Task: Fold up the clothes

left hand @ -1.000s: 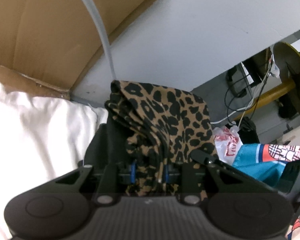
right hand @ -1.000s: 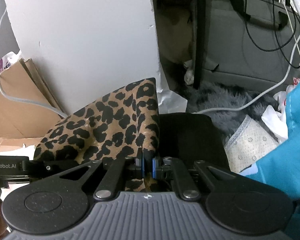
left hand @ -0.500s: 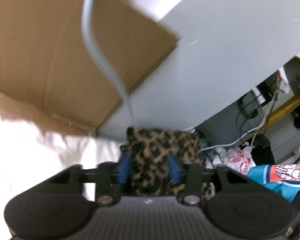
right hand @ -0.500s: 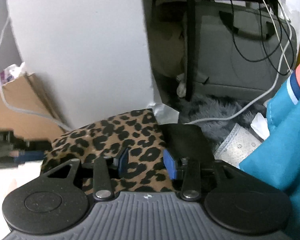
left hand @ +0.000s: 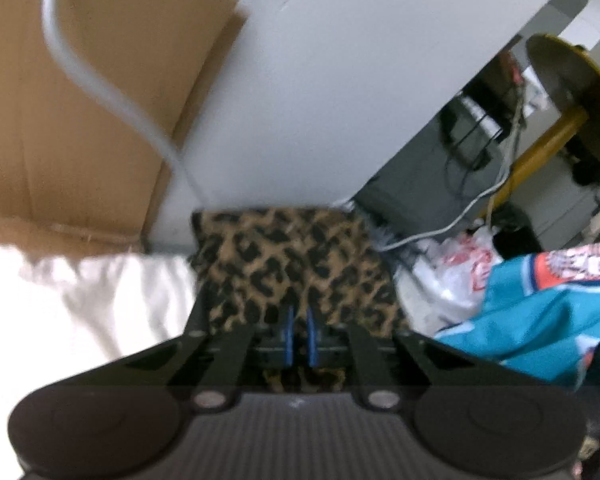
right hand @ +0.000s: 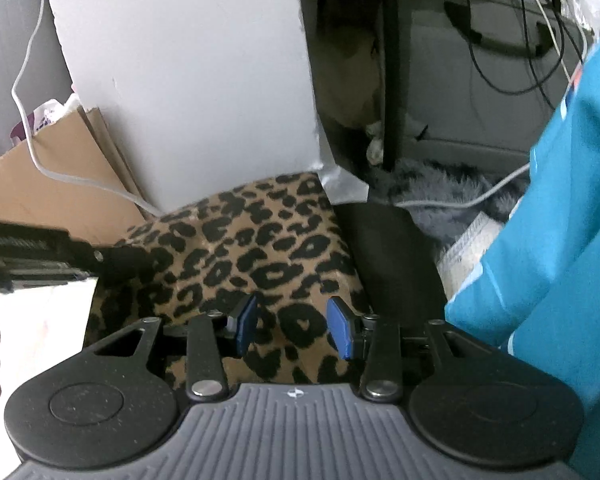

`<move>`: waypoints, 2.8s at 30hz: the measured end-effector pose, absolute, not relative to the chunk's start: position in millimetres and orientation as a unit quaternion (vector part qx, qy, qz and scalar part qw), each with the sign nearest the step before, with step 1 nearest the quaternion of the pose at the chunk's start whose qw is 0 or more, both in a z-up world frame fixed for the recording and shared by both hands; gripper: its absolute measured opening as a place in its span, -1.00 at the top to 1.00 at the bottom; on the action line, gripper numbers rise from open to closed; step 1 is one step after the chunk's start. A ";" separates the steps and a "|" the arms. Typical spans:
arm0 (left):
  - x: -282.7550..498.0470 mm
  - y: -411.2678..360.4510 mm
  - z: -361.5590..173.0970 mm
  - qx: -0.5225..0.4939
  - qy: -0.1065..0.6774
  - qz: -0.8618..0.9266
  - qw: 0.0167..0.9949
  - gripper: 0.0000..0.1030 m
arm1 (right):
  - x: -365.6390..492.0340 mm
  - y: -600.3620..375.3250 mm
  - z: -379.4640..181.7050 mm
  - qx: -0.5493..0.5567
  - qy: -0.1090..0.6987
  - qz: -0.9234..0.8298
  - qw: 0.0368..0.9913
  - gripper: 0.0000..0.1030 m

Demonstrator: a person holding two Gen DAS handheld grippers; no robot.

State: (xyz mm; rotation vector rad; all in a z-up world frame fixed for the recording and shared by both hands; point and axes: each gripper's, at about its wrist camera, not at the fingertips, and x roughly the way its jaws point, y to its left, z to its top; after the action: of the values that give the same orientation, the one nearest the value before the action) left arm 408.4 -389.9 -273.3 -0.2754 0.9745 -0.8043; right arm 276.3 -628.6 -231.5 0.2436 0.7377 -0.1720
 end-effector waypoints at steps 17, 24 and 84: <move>420.5 -381.4 -269.6 -0.106 0.429 -0.369 0.818 0.90 | 258.5 -633.6 -238.5 0.140 0.349 -0.098 0.921 0.12; 427.2 -377.3 -291.0 -0.120 0.440 -0.362 0.813 0.87 | 242.9 -610.9 -238.0 0.136 0.347 -0.069 0.925 0.12; 321.7 -352.2 -260.3 -0.036 0.376 -0.411 0.830 0.54 | 158.9 -610.0 -243.6 0.146 0.355 -0.130 0.914 -0.07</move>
State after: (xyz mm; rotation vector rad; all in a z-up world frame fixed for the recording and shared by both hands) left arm 321.7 -352.2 -260.3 -0.0760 0.7973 -0.8720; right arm 158.9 -610.0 -243.6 0.3008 0.7304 -0.2671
